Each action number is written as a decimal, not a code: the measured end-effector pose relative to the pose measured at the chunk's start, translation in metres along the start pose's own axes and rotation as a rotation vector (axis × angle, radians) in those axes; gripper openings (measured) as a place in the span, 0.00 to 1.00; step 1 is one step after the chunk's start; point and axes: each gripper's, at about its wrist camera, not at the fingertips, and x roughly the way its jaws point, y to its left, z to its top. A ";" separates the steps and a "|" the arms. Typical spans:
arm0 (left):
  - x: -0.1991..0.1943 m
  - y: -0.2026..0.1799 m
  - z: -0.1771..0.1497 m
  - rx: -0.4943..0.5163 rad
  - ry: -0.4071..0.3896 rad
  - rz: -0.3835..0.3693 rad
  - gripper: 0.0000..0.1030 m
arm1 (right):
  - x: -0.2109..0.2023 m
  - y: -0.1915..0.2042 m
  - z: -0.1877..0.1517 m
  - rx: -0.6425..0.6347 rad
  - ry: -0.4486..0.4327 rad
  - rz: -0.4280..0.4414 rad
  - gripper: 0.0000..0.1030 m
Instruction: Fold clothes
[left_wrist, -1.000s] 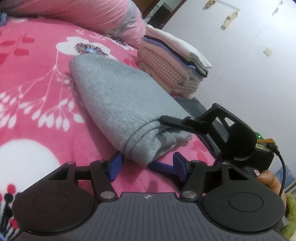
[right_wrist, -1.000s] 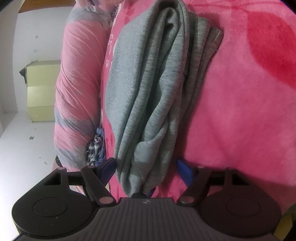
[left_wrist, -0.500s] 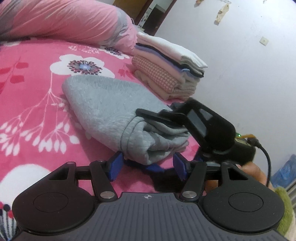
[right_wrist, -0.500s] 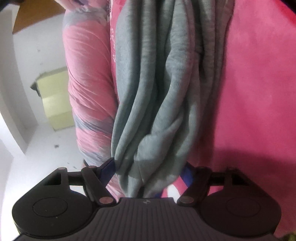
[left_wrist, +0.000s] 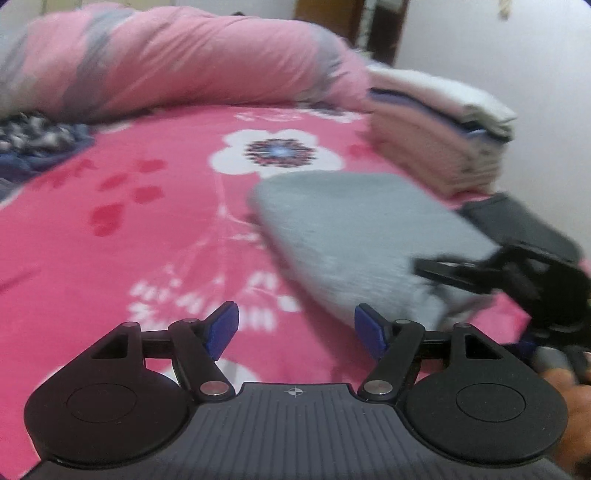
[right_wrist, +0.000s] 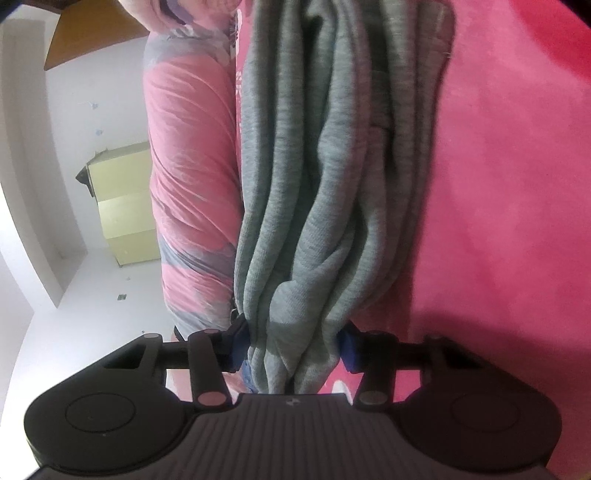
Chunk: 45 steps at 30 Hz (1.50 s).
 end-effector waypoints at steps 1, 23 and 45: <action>0.002 0.001 0.001 -0.004 0.008 0.008 0.69 | -0.002 -0.001 0.000 0.010 0.002 0.007 0.50; 0.021 -0.020 -0.005 0.113 0.076 0.125 0.69 | -0.010 -0.001 -0.007 -0.028 -0.045 -0.007 0.46; 0.045 0.048 -0.002 -0.492 0.161 -0.436 0.72 | -0.017 -0.022 -0.008 -0.101 -0.065 0.067 0.40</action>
